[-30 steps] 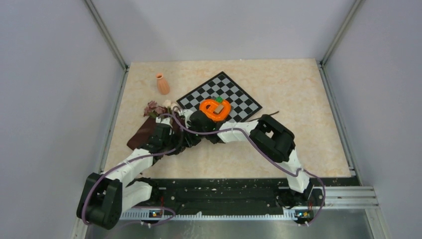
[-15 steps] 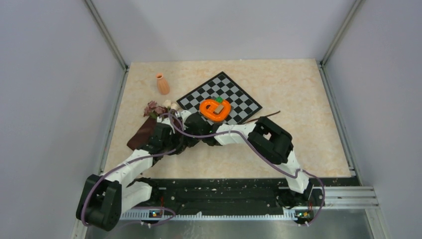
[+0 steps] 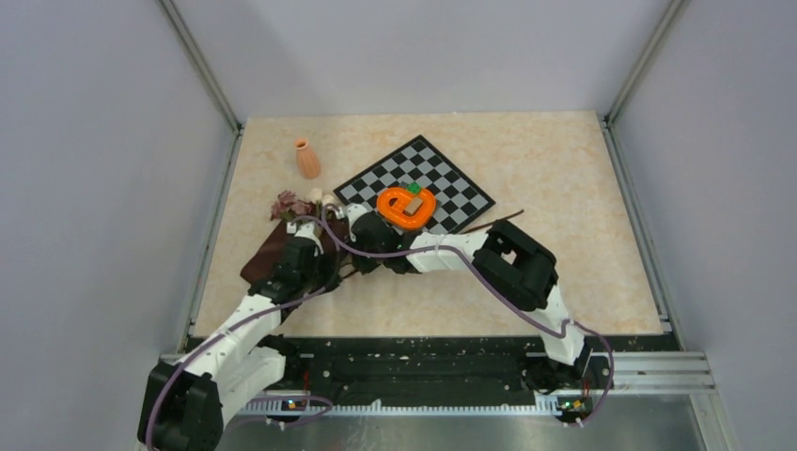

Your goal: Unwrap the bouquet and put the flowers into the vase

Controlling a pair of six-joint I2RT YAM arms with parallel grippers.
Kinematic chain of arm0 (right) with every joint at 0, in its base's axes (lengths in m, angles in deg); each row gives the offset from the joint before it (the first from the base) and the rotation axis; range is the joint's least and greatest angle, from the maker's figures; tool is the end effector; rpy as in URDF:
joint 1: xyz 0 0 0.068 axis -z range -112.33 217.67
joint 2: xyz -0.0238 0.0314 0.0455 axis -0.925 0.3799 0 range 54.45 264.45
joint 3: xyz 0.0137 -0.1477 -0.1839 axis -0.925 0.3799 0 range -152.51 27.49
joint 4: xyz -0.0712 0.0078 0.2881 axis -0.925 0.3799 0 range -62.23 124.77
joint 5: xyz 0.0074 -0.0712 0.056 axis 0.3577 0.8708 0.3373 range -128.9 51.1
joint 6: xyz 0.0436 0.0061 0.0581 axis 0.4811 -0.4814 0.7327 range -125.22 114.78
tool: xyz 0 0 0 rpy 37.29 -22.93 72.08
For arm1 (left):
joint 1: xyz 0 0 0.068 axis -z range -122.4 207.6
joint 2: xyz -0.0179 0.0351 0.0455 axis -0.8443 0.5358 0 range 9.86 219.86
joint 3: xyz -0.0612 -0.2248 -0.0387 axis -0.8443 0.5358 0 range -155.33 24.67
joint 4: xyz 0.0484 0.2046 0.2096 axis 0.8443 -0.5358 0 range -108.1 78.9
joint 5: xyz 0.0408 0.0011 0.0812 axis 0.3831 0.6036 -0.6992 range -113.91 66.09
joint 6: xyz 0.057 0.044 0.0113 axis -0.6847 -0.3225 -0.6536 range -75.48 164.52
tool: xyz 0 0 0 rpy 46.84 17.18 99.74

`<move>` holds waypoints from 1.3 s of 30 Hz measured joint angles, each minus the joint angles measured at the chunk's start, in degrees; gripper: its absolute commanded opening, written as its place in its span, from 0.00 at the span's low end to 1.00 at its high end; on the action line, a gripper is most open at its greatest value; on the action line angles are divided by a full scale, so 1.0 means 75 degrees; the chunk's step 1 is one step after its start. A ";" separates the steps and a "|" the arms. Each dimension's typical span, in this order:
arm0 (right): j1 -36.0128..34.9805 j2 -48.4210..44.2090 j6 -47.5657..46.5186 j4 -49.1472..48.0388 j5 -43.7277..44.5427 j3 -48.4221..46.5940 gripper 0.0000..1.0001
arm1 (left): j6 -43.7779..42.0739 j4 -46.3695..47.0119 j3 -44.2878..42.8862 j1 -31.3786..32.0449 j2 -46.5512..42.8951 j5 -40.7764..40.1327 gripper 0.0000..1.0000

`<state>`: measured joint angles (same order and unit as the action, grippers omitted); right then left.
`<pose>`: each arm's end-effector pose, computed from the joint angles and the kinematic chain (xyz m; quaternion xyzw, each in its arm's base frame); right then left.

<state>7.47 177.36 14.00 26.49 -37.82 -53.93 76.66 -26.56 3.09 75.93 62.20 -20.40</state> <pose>0.2478 0.4307 0.0742 -0.3139 0.8510 0.2624 0.3292 0.2347 -0.0816 0.1024 -0.1001 0.9221 -0.1847 0.3250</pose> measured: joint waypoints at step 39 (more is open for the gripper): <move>0.0612 -0.1582 -0.0551 0.1830 -0.1335 0.0280 0.00 | -0.0393 -0.0154 -0.0912 0.0000 -0.0370 0.1903 0.82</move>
<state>12.06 165.49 9.87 40.22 -47.83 -51.84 73.71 -27.72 -3.75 75.93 59.42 -6.13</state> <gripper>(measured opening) 0.009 0.795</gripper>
